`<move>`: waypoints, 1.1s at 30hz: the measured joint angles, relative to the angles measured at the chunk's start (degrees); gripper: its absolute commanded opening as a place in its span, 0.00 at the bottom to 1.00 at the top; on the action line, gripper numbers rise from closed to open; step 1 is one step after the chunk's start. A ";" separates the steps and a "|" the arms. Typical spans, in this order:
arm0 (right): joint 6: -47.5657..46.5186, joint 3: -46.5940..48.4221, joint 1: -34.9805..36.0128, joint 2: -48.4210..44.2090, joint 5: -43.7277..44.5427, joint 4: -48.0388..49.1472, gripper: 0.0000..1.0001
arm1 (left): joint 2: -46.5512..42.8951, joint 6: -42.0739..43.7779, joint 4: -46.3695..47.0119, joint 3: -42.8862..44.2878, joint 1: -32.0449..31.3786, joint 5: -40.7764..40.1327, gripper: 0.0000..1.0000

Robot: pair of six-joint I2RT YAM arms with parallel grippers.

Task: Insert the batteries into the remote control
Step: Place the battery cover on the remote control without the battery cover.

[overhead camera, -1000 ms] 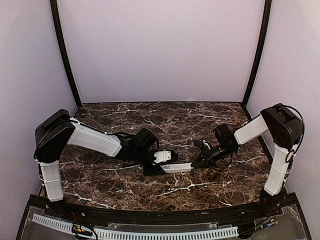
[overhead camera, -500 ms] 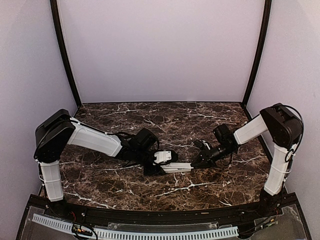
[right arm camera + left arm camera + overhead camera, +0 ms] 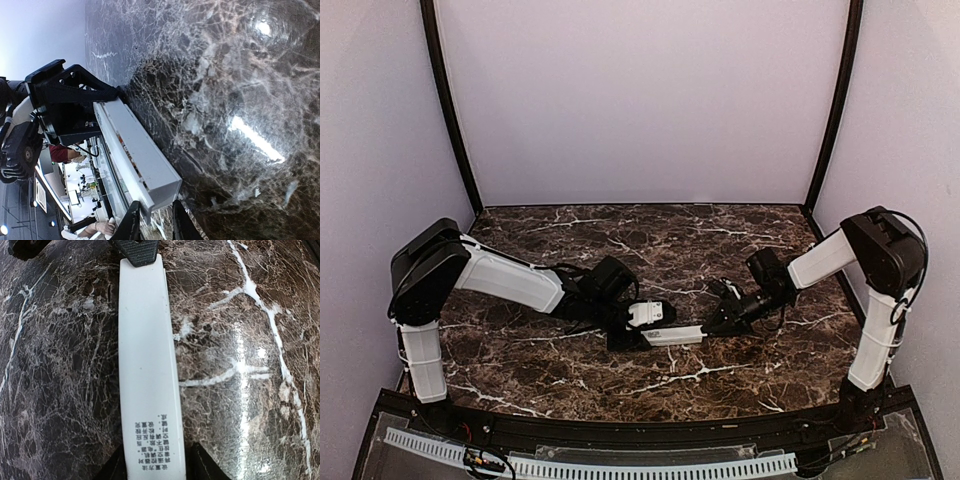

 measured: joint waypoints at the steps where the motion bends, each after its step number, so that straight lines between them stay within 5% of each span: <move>1: 0.00 0.00 0.00 -0.11 0.00 -0.02 0.21 | 0.02 0.00 -0.04 0.02 0.00 -0.02 0.42; 14: -0.11 0.87 0.02 -2.36 0.92 -1.84 0.23 | -0.02 -0.02 -0.33 0.17 0.00 0.07 0.61; 27: -3.85 3.58 0.02 -6.16 8.35 -11.19 0.28 | -3.72 0.35 -2.99 0.02 0.00 -0.61 0.65; 33: -5.11 5.01 0.11 -9.01 13.70 -16.90 0.04 | -7.10 0.00 -4.94 -1.20 0.00 -1.46 0.61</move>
